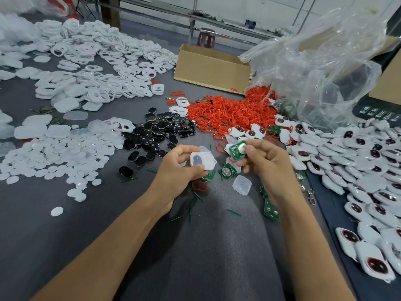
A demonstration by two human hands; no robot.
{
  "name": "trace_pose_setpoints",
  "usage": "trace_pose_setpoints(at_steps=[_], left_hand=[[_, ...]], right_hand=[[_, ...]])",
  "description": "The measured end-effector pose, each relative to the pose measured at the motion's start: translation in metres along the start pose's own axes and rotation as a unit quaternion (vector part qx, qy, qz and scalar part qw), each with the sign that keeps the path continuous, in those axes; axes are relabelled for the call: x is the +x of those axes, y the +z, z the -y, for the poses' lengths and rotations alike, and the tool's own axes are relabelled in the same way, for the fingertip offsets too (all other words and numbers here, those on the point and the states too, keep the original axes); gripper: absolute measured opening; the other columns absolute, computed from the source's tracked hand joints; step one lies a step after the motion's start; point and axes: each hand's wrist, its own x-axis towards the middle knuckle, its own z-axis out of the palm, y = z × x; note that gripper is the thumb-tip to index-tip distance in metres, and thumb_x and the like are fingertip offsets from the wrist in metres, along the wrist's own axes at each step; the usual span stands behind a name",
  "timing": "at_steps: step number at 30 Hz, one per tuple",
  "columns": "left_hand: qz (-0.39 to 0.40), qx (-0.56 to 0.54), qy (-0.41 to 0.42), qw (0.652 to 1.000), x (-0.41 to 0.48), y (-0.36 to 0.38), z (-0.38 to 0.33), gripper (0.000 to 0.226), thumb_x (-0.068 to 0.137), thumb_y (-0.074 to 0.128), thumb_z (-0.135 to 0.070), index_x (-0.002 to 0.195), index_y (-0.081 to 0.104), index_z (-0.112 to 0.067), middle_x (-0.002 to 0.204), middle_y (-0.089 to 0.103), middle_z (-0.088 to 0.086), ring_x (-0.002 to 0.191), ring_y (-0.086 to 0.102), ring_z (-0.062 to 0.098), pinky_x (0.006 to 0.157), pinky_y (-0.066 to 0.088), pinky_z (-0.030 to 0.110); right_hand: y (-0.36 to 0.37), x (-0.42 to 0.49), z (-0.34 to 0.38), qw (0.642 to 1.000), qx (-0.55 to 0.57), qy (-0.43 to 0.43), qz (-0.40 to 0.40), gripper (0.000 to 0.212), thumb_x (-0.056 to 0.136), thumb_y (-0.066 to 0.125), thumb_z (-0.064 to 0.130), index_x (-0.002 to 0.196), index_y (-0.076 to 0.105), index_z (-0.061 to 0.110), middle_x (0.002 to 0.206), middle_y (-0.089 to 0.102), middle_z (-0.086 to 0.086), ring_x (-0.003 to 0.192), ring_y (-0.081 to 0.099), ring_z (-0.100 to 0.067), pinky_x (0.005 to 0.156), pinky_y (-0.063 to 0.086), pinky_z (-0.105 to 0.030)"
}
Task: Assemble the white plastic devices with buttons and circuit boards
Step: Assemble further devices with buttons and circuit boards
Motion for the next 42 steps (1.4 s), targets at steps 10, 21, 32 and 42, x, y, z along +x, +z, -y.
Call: trace_pose_setpoints(at_steps=[10,21,32,42], left_hand=[[0.012,0.012,0.007,1.000,-0.001,0.000,0.000,0.035,0.082,0.067,0.010,0.110,0.060,-0.009,0.114,0.066,0.009,0.103,0.066,0.029,0.085,0.057,0.041],[0.019,-0.006,0.009,1.000,-0.004,-0.001,-0.003,0.035,0.081,0.066,0.012,0.109,0.060,-0.010,0.112,0.067,0.010,0.101,0.068,0.028,0.083,0.058,0.037],[0.056,0.009,0.013,0.998,-0.007,0.003,-0.005,0.042,0.077,0.069,0.015,0.112,0.058,-0.006,0.106,0.070,0.008,0.081,0.069,0.014,0.060,0.059,0.034],[0.037,-0.006,0.006,0.999,-0.009,0.006,-0.006,0.031,0.086,0.060,0.013,0.115,0.057,0.002,0.110,0.068,0.014,0.089,0.069,0.024,0.077,0.060,0.031]], right_hand=[[0.026,-0.009,0.001,0.996,0.007,-0.076,0.042,0.021,0.086,0.057,-0.012,0.090,0.066,0.006,0.079,0.071,-0.002,0.072,0.070,-0.017,0.067,0.055,-0.023],[0.030,-0.013,0.002,0.973,-0.087,-0.209,0.051,0.031,0.079,0.065,-0.012,0.083,0.070,0.018,0.092,0.070,-0.003,0.086,0.066,-0.013,0.076,0.052,-0.024],[0.049,-0.008,-0.010,0.998,-0.044,-0.040,-0.007,0.019,0.082,0.065,-0.007,0.082,0.069,0.012,0.071,0.066,-0.003,0.062,0.056,-0.008,0.061,0.046,-0.016],[0.049,-0.007,-0.019,0.978,-0.186,-0.081,-0.040,0.013,0.081,0.070,0.005,0.083,0.073,0.017,0.067,0.064,0.004,0.056,0.049,0.000,0.059,0.041,-0.013]])
